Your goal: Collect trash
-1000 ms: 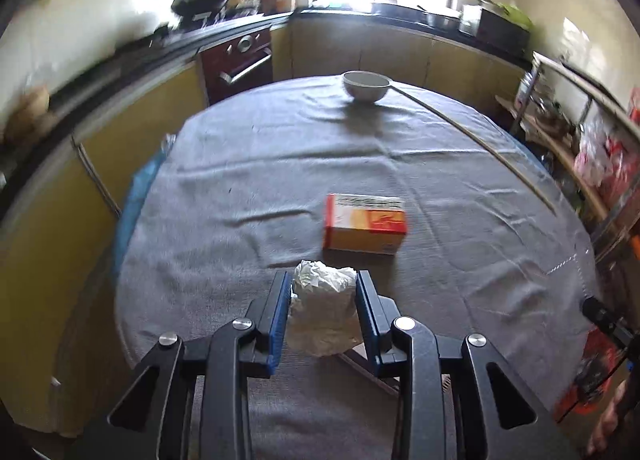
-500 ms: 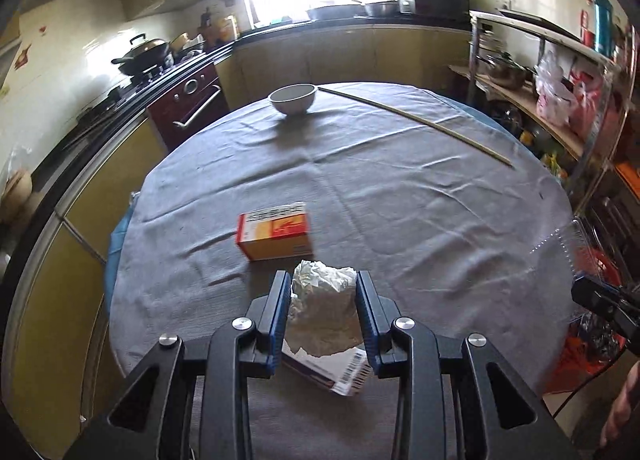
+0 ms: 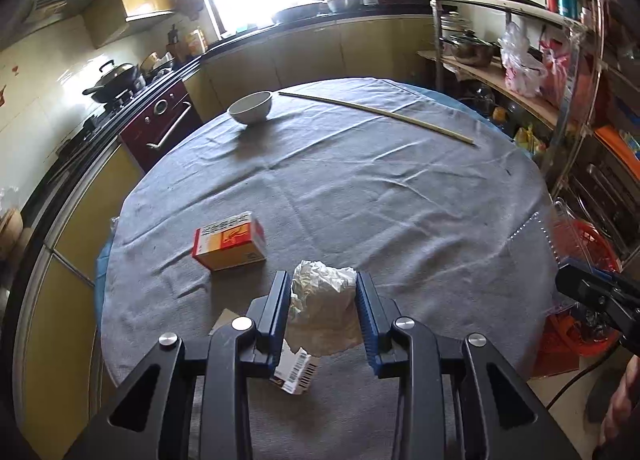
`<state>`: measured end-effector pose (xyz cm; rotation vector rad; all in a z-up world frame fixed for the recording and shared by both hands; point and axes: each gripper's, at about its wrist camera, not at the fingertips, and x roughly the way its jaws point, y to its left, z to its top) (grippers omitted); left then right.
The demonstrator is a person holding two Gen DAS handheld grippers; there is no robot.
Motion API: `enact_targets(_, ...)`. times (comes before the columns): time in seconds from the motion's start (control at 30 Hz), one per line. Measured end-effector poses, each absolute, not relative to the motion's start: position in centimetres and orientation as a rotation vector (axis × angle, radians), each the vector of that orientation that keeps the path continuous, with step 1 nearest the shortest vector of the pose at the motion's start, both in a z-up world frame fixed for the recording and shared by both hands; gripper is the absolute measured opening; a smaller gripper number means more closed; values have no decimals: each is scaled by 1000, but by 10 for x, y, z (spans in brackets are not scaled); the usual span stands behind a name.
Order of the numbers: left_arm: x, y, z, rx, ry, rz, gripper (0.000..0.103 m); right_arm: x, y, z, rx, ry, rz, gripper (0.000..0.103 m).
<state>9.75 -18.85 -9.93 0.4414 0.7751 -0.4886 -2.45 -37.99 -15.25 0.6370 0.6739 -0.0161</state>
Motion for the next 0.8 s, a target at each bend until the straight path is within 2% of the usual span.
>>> enact_targets(0.8,64,-235,-101,547,746,-571,34,-68,-408,-146,680,621,-71,36)
